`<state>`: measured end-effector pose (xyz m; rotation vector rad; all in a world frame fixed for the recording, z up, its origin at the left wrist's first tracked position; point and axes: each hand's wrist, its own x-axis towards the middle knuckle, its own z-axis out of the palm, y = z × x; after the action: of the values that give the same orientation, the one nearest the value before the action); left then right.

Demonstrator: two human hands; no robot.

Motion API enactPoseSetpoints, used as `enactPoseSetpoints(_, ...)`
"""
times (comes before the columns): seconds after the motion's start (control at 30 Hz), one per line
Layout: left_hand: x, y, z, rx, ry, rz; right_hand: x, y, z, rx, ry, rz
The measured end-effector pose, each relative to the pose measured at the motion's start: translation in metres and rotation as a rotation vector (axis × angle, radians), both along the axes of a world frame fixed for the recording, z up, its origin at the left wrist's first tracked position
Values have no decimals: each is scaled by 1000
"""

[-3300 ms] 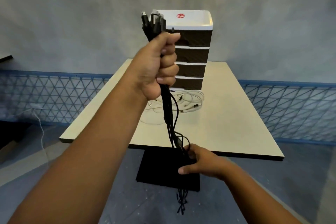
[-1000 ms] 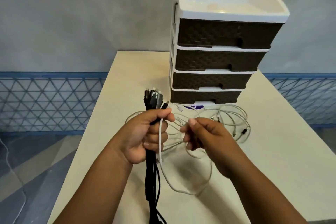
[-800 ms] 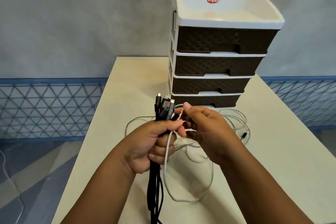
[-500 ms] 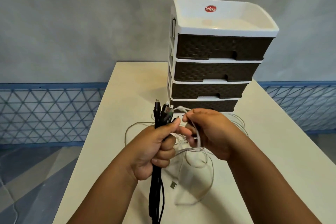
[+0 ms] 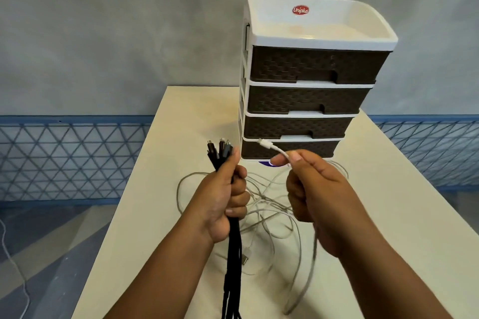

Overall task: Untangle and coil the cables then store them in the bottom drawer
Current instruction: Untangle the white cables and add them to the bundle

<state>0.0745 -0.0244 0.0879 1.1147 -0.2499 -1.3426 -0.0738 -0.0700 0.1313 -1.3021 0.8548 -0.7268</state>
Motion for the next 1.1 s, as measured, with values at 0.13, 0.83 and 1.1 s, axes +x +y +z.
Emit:
enactPoseSetpoints(0.13,-15,-1,3,-36,8,-5,15,16,-15,-55,11,-45)
enactPoseSetpoints(0.83,-19,-3,6,-153,44,262,-17,66,-72,-306,26,249)
enactPoseSetpoints(1.1,3,7,5,-322,284,227,-70,63,-112,-83,120,552)
